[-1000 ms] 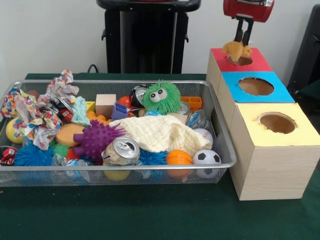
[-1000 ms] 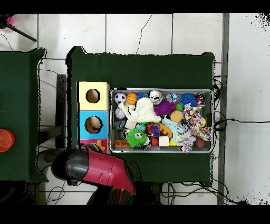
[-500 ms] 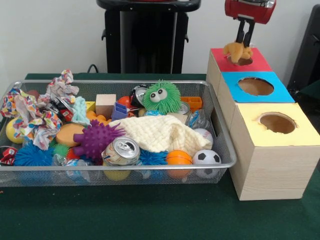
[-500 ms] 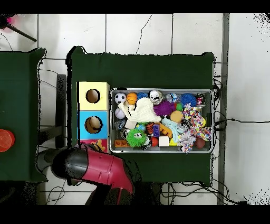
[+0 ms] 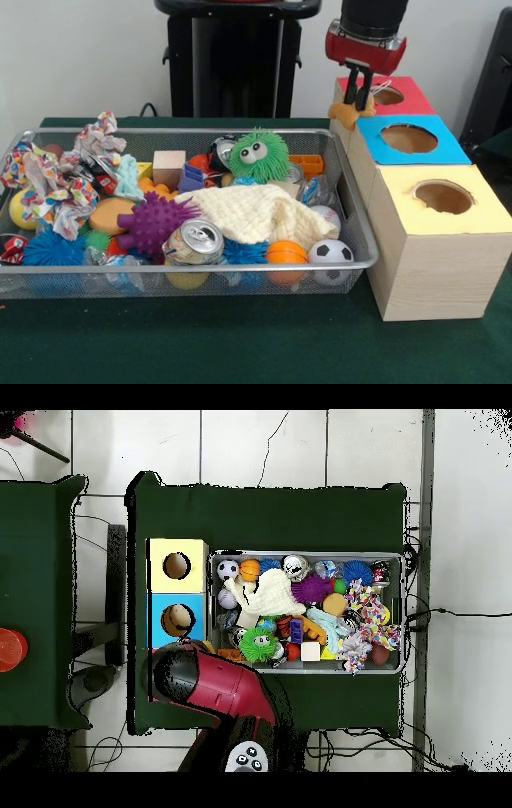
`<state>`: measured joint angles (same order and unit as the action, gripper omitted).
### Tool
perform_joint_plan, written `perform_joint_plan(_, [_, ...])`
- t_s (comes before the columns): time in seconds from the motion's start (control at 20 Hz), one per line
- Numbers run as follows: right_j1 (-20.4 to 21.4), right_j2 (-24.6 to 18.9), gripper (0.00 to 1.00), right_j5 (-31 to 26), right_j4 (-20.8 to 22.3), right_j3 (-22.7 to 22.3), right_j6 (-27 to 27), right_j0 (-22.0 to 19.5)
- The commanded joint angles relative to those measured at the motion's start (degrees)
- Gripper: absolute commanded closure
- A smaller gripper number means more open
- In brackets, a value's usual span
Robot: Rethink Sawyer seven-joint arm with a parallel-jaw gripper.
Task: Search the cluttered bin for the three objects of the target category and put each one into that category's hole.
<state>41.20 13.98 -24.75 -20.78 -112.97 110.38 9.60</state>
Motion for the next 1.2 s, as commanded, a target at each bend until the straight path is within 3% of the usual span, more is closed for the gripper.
perform_joint_plan(0.05, [-8.4,-6.5,1.00,8.8,0.6,2.3,8.5,-1.8])
perform_joint_plan(0.2, [-8.1,-5.6,1.00,6.9,0.4,2.8,9.3,-0.7])
perform_joint_plan(0.55, [-2.6,-1.8,1.00,-5.0,1.0,3.7,10.4,2.3])
perform_joint_plan(0.85, [3.5,2.0,1.00,-19.2,3.5,6.4,10.3,3.8])
perform_joint_plan(1.2, [8.0,3.5,1.00,-27.2,4.7,6.8,10.4,4.4])
